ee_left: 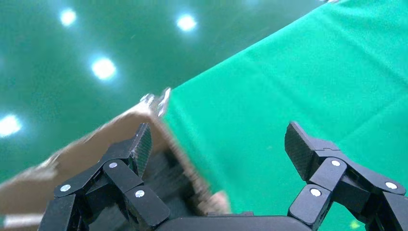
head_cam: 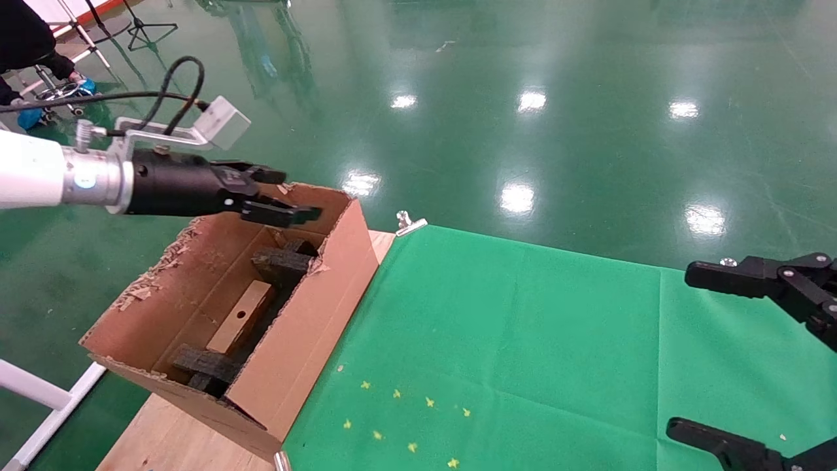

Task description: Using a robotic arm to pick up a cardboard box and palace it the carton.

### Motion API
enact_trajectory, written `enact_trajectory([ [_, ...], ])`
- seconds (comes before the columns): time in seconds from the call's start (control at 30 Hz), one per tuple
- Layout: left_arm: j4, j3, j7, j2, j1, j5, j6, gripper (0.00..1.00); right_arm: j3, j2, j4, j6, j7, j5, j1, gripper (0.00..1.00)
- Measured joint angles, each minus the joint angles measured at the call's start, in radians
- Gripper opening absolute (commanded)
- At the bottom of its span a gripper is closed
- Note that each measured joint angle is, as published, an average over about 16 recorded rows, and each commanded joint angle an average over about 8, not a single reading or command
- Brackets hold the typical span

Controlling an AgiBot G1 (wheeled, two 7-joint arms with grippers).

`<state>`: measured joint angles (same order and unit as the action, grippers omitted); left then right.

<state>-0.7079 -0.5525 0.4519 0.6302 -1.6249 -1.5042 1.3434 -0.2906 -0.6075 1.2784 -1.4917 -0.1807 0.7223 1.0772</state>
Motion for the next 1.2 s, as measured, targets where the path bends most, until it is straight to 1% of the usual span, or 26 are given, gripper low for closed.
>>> enact_trajectory([
  [1.2, -0.455, 0.215, -0.209, -0.015, 0.434, 0.611, 0.12, 1.0, -0.002, 0.001, 0.0, 0.001, 0.001, -0.001, 0.0, 1.0],
])
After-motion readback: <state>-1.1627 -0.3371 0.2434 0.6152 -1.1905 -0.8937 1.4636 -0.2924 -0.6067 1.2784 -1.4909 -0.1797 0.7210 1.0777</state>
